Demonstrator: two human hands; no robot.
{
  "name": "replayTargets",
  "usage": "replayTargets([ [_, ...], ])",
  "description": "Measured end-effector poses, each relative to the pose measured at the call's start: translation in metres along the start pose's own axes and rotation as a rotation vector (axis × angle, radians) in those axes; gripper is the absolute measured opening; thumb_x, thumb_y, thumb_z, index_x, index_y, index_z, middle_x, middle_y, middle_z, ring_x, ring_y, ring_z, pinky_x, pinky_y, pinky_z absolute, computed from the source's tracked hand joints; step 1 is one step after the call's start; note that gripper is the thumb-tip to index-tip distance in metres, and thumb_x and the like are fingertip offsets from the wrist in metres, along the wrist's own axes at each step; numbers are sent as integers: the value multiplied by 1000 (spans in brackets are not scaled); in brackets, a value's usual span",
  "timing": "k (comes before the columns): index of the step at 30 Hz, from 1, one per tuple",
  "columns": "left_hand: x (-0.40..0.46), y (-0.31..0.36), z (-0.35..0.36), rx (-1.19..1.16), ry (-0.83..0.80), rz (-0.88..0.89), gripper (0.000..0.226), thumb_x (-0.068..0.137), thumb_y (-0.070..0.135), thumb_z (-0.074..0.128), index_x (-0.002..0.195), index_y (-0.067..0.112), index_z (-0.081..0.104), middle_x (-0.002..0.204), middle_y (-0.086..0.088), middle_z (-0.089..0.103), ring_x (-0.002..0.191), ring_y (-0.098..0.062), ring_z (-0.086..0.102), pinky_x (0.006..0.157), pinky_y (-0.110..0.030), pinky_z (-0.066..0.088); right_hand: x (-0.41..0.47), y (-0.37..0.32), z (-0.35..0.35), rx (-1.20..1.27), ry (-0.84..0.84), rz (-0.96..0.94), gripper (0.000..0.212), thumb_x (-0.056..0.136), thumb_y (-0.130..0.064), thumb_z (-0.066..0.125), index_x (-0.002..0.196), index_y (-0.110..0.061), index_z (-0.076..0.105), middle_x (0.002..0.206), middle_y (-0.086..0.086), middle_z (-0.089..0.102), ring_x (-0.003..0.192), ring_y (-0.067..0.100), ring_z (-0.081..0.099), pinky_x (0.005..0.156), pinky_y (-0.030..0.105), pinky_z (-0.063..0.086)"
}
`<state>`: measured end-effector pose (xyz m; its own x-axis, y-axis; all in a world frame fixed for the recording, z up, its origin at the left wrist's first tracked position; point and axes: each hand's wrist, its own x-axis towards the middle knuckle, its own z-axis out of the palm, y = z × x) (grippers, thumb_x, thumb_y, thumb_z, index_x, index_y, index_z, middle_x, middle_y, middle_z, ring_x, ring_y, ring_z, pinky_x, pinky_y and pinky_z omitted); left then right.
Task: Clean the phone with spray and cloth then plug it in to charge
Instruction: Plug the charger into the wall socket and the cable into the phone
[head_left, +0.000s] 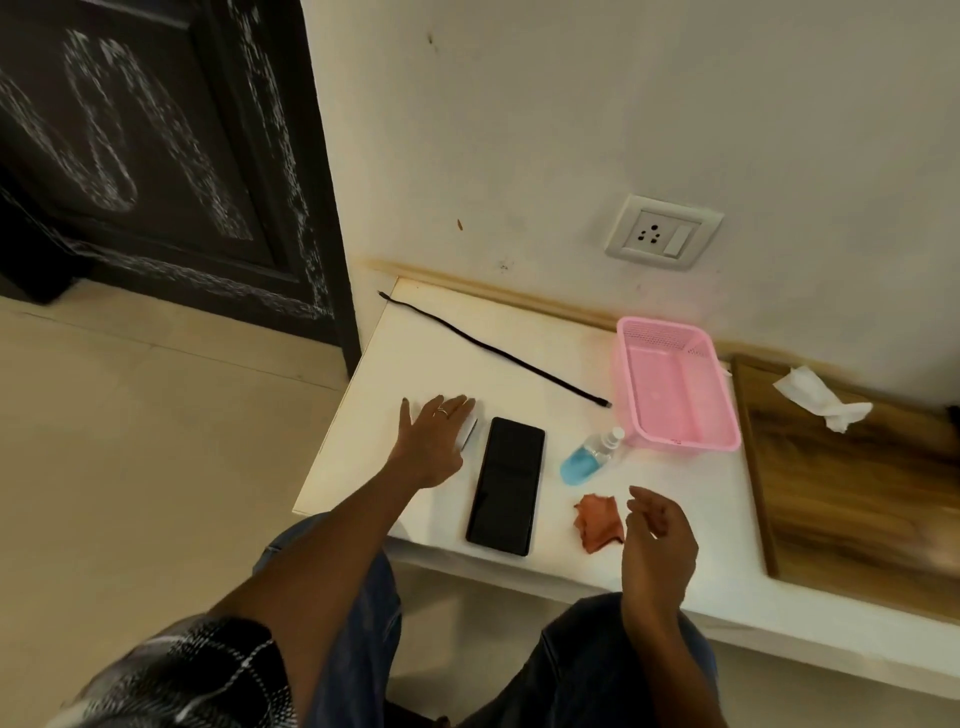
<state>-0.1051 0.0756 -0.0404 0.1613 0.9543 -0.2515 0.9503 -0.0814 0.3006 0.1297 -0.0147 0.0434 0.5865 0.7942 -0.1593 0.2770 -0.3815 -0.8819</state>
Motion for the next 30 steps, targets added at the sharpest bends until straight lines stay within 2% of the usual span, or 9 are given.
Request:
replayTargets([
  [4, 4, -7, 2, -159, 39, 1, 62, 94, 31, 55, 147, 21, 25, 153, -1, 31, 142, -21, 26, 115, -57, 10, -12, -5, 0, 66, 15, -17, 23, 87, 2, 53, 92, -19, 62, 86, -9, 64, 81, 3, 59, 72, 15, 42],
  [7, -2, -14, 11, -326, 175, -38, 60, 92, 35, 57, 144, 17, 30, 148, -3, 40, 135, -21, 38, 116, -50, 18, -18, -14, 4, 105, 38, -104, 20, 88, 3, 53, 91, -15, 62, 79, -14, 63, 69, -11, 60, 56, 0, 43],
  [9, -8, -18, 20, -426, 271, -52, 60, 93, 36, 56, 143, 13, 31, 146, -5, 43, 132, -23, 43, 115, -47, 24, -23, -22, 9, 106, 20, -185, 18, 89, 3, 53, 93, -12, 62, 81, -9, 63, 70, -17, 58, 56, -3, 42],
  [11, -13, -18, 24, -599, 327, -104, 61, 93, 34, 57, 143, 13, 31, 144, -7, 45, 129, -25, 45, 115, -45, 28, -28, -30, 16, 75, -30, -276, 20, 88, 5, 52, 93, -12, 62, 89, 0, 65, 79, -1, 63, 67, 10, 51],
  [13, -14, -16, 24, -723, 366, -170, 62, 91, 33, 59, 143, 13, 32, 142, -9, 47, 127, -25, 45, 111, -39, 32, -31, -43, 28, 53, -96, -377, 24, 87, 7, 54, 91, -13, 64, 92, -2, 66, 85, 17, 64, 74, 33, 54],
  [18, -11, -10, 31, -703, 447, -239, 65, 90, 39, 59, 144, 13, 33, 140, -10, 48, 129, -28, 44, 109, -47, 38, -20, -91, 81, 4, -275, -596, 29, 85, 6, 54, 88, -22, 63, 91, -12, 64, 91, 6, 60, 76, 16, 47],
  [22, -10, -10, 35, -668, 478, -284, 69, 89, 49, 52, 145, 15, 32, 142, -9, 47, 131, -28, 44, 109, -46, 39, 16, -120, 145, -40, -489, -643, 24, 86, 3, 52, 88, -17, 65, 91, -7, 64, 90, 10, 59, 80, 20, 46],
  [27, -6, -11, 38, -670, 445, -331, 80, 82, 67, 33, 148, 22, 25, 150, -5, 39, 137, -29, 38, 112, -46, 34, 74, -127, 241, -336, -672, -674, 23, 87, -1, 49, 101, -8, 66, 106, 9, 64, 97, 20, 59, 82, 21, 42],
  [30, -4, -13, 44, -649, 419, -342, 80, 81, 71, 30, 148, 26, 22, 151, -2, 37, 137, -29, 37, 113, -47, 33, 95, -126, 296, -549, -776, -750, 26, 89, -15, 55, 113, -7, 62, 115, 14, 59, 107, 25, 56, 93, 32, 43],
])
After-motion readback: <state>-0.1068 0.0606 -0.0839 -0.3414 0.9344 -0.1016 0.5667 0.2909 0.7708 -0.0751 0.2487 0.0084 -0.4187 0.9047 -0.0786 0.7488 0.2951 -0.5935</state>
